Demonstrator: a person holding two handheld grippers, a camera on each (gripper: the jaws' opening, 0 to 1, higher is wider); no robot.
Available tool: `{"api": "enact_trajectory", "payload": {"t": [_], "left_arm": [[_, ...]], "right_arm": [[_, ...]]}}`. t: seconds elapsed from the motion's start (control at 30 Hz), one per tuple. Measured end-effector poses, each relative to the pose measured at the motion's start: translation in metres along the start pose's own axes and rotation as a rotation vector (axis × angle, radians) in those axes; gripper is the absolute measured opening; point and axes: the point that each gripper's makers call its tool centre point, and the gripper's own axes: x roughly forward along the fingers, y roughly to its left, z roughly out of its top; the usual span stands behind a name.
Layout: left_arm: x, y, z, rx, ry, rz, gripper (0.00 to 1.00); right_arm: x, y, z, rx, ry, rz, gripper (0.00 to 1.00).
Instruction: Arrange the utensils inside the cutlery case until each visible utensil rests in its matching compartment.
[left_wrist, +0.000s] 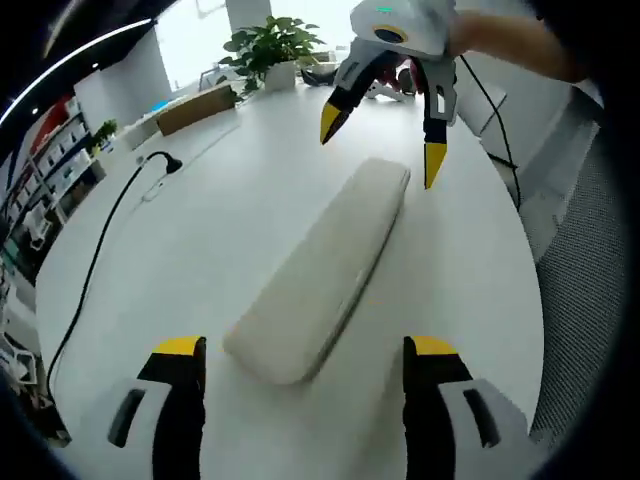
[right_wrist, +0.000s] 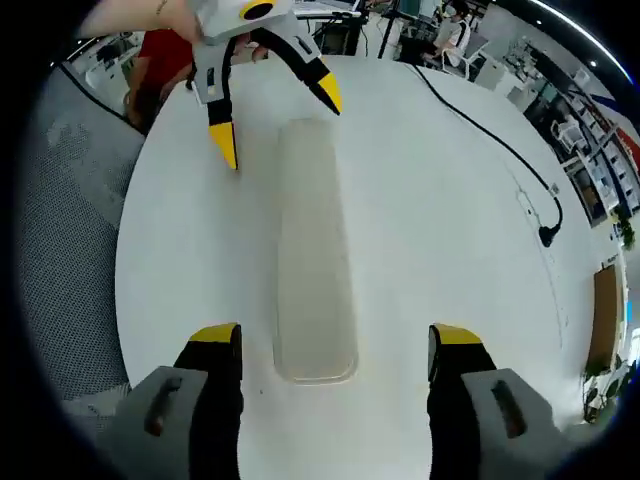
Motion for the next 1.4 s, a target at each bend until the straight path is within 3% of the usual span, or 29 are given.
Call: {"api": "enact_trajectory", "payload": {"t": [0.23,0.37,0.4,0.43,0.5,0.6,0.63,0.67,0.7,1.2,1.4], "left_arm": [[0.009,0.009,0.015,0.055,-0.018,0.016,0.88],[0.019,0.004,0.007,0.096,0.023,-0.021,0.81],[0.02,0.001,0.013,0.053,-0.018,-0.04,0.79],[0.019,0.004,0.006,0.046,0.024,-0.036,0.77],[0.018,0.001,0.007,0.037,0.015,-0.052,0.75],[0.015,-0.005,0.005,0.046,0.028,-0.084,0.63],[0.014,-0.011,0.002,0.032,0.039,-0.111,0.53],[0.012,-0.019,-0.001,0.006,0.05,-0.15,0.51],[0.012,-0.015,0.001,0.022,0.041,-0.116,0.51],[-0.006,-0.045,-0.018,0.011,0.075,-0.11,0.49],[-0.015,-0.065,-0.027,0.013,0.1,-0.12,0.47]], "right_arm": [[0.018,0.008,0.002,-0.027,0.04,0.045,0.68],[0.024,0.009,0.001,-0.038,0.055,0.062,0.64],[0.025,0.009,0.001,-0.04,0.057,0.066,0.63],[0.026,0.009,-0.001,-0.041,0.065,0.069,0.61],[0.027,0.011,-0.004,-0.054,0.08,0.077,0.53],[0.027,0.018,-0.005,-0.039,0.075,0.112,0.44],[0.027,0.018,-0.004,-0.04,0.066,0.102,0.42],[0.027,0.02,-0.004,-0.042,0.065,0.105,0.41],[0.027,0.02,-0.004,-0.055,0.063,0.107,0.41],[0.028,0.051,0.003,-0.145,0.162,0.125,0.4],[0.026,0.068,0.002,-0.174,0.153,0.139,0.4]]}}
